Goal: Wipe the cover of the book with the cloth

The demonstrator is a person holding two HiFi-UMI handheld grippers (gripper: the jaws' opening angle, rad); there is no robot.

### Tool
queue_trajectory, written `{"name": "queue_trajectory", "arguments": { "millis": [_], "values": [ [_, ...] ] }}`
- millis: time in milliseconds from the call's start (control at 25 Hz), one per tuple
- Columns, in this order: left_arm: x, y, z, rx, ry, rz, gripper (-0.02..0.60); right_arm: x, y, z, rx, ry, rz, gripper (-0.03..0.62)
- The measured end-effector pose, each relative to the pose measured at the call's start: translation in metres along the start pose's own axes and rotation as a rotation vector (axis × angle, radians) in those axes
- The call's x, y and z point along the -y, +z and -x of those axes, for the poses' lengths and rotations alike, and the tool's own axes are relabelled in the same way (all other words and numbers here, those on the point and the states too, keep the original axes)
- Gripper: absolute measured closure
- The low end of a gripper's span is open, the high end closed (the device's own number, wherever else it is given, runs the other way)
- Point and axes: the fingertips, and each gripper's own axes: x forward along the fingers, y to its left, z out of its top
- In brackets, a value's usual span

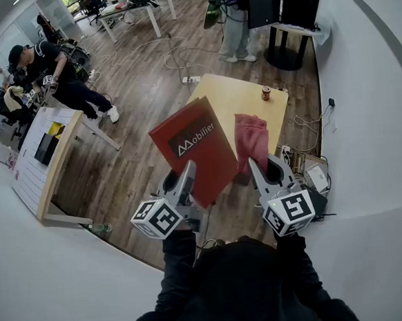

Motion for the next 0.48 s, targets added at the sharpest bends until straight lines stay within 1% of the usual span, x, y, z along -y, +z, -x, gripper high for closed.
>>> {"name": "queue_trajectory", "arguments": {
  "millis": [360, 480],
  "values": [
    [0.0064, -0.0028, 0.0028, 0.0, -0.011, 0.01, 0.402, -0.0028, 0.0039, 0.0066, -0.006, 0.003, 0.016, 0.522],
    [0.0073, -0.0027, 0.0034, -0.004, -0.012, 0.016, 0.402, -0.0023, 0.0063, 0.0061, -0.002, 0.003, 0.003, 0.522]
  ]
}}
